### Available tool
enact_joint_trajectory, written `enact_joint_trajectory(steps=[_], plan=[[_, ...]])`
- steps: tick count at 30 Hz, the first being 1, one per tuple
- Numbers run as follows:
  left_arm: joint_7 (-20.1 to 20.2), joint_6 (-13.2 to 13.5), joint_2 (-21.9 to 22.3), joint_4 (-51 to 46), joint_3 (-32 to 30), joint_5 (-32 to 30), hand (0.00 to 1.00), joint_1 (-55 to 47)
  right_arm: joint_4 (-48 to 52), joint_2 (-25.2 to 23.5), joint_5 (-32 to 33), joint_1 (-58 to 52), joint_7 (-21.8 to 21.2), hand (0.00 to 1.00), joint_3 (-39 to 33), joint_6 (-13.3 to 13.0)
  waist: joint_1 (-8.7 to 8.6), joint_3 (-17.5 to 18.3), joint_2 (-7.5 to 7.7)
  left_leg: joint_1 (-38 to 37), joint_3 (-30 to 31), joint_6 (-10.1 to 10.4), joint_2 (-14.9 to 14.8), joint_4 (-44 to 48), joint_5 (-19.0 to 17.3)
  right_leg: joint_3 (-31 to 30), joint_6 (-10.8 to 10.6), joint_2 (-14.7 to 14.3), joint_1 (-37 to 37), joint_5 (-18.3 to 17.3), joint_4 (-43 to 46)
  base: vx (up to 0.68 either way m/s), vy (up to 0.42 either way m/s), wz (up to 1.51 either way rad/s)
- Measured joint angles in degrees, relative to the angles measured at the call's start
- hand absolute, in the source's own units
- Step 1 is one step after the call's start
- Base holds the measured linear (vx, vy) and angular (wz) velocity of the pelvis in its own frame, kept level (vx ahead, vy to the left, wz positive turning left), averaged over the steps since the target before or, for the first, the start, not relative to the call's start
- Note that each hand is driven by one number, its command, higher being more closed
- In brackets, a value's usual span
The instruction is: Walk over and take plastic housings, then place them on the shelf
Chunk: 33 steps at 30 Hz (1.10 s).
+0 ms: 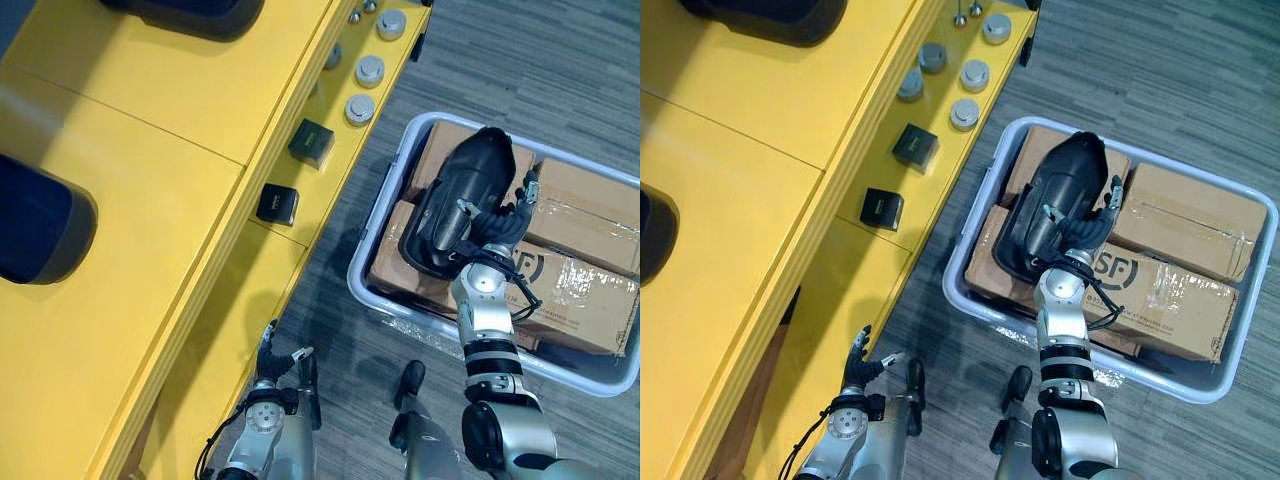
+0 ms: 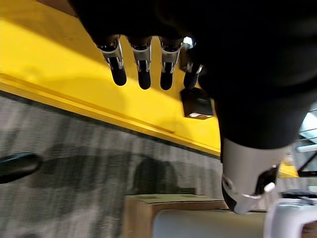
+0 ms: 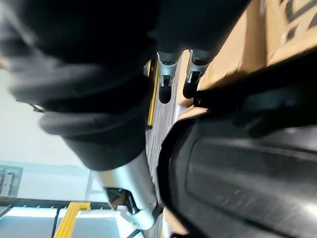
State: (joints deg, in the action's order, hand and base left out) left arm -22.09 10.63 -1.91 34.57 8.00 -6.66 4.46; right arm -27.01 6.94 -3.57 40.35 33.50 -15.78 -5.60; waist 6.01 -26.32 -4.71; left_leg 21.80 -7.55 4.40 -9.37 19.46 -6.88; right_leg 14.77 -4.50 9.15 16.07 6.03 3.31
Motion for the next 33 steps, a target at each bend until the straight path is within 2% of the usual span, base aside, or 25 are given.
enact_joint_trajectory(steps=[4,5,10,14,18,19,21,22,29,33], plan=[[-0.01,-0.06,0.01,5.70,-0.25,1.54,0.00,1.36,-1.26,0.10,-1.55,0.59,1.98,0.00,-1.93,1.07,0.00,-0.52,0.01,3.16,0.23,-0.14,-0.87,4.14,-2.03,-0.91,-0.37,-0.72,1.63,0.58,0.00,-0.09,0.045,-0.15],[-0.02,-0.07,0.00,7.28,-0.46,2.39,0.00,1.74,-1.86,0.25,-1.55,0.73,2.50,0.00,-2.86,1.16,0.51,-0.55,0.07,4.10,0.22,-0.22,-1.24,5.17,-2.44,-1.42,-0.26,-1.00,2.37,0.93,-0.01,-0.09,0.048,-0.16],[-0.07,0.02,-0.60,11.07,-2.23,5.43,0.00,2.91,-11.39,2.91,-1.53,4.64,2.48,0.00,-4.53,2.98,1.10,-0.70,0.11,6.89,0.97,-0.23,-1.78,7.04,-2.63,-1.52,-0.05,-1.55,4.15,1.77,-0.09,-0.05,0.026,-0.04],[-0.08,0.21,-1.45,12.37,-2.30,6.75,0.00,3.99,-22.52,7.61,-1.17,11.29,0.82,0.00,-4.49,3.35,1.57,-0.96,0.06,9.06,1.83,-0.25,-1.88,7.92,-2.61,-1.04,0.02,-1.93,4.94,2.83,-1.36,-0.02,0.022,0.06],[-0.06,1.01,-1.67,13.85,-2.08,8.72,0.00,5.42,-32.53,14.96,1.78,18.15,-0.14,0.00,-3.87,3.16,2.60,-1.08,-0.12,11.70,3.83,-0.37,-1.53,8.93,-2.54,0.31,-0.07,-2.05,5.52,3.34,-2.22,0.00,0.036,0.20],[-0.02,1.30,-1.61,13.94,-1.99,8.92,0.00,5.99,-35.76,18.46,3.41,20.58,-0.53,0.00,-1.98,3.03,3.35,-1.17,-0.30,12.70,4.44,-0.53,-1.26,9.24,-2.43,0.54,-0.12,-1.96,6.01,3.39,-2.23,0.00,0.045,0.17],[0.11,1.48,-1.34,13.99,-1.93,9.42,0.00,6.53,-38.49,22.22,4.25,22.86,-0.64,0.00,0.14,3.00,3.57,-1.46,-0.74,13.89,5.44,-0.70,-0.83,9.59,-2.30,1.58,-0.19,-1.76,6.37,3.43,-2.25,-0.01,0.049,0.24],[0.23,1.72,-1.30,13.98,-1.93,9.98,0.00,6.74,-39.72,23.85,5.51,23.55,-0.92,1.00,0.98,2.99,3.73,-1.53,-0.88,14.66,5.98,-0.75,-0.67,9.89,-2.27,2.00,-0.20,-1.73,6.69,3.43,-2.22,-0.02,0.041,0.20],[1.25,1.82,-1.38,14.44,0.11,11.00,0.00,8.05,-43.49,29.37,7.59,25.81,-1.58,1.00,5.19,3.01,4.18,-1.85,-1.51,16.05,6.47,-0.93,-0.55,10.43,-2.13,2.88,-0.40,-1.66,7.48,3.56,-2.20,-0.01,0.012,0.03],[1.26,1.49,-1.17,15.64,0.24,11.07,0.00,8.92,-44.24,30.34,7.76,26.82,-4.71,1.00,5.52,3.32,3.99,-1.97,-2.01,16.00,6.30,-0.97,-0.73,10.45,-2.07,2.79,-0.42,-1.78,7.56,3.60,-2.22,0.00,0.003,-0.03]])
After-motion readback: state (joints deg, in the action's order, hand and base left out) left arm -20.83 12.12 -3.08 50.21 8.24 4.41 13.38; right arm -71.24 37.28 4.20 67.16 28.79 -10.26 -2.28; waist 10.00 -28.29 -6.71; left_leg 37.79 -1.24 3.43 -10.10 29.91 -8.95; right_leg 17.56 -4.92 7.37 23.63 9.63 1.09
